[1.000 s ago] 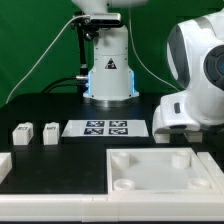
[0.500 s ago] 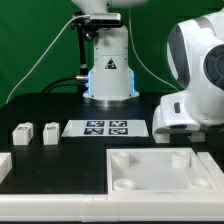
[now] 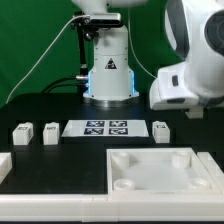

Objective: Assemble one leg

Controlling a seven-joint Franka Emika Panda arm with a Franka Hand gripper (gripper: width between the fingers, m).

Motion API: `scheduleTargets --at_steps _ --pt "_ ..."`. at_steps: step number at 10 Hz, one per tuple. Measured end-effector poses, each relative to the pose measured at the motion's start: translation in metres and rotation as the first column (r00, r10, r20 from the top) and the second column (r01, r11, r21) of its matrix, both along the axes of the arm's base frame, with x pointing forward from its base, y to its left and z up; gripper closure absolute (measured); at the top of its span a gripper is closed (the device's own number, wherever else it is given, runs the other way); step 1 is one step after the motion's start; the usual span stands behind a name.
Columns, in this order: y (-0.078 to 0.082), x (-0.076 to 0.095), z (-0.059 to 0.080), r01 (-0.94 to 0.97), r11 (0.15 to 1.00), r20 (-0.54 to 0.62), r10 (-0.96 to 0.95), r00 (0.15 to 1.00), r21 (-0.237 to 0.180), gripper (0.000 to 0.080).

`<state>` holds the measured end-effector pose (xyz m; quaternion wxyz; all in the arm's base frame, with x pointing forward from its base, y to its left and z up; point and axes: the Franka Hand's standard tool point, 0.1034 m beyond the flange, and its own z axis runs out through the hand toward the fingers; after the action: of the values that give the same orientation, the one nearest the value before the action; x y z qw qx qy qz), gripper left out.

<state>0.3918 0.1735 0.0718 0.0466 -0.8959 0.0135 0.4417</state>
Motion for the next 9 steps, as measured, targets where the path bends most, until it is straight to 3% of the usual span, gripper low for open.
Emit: scheduleTargets --at_steps 1,3,6,9 --pt "-0.001 0.007 0.018 -0.005 1.000 -0.003 0.005 1.000 0.002 0.0507" --pt "0.001 0.012 0.014 -0.001 1.000 0.034 0.001 0.999 0.004 0.0506" --pt "0.004 0.024 0.012 0.032 0.999 0.302 -0.031 0.953 0.003 0.0506" --pt "0.004 0.035 0.015 0.041 0.999 0.575 -0.045 0.817 0.020 0.0506"
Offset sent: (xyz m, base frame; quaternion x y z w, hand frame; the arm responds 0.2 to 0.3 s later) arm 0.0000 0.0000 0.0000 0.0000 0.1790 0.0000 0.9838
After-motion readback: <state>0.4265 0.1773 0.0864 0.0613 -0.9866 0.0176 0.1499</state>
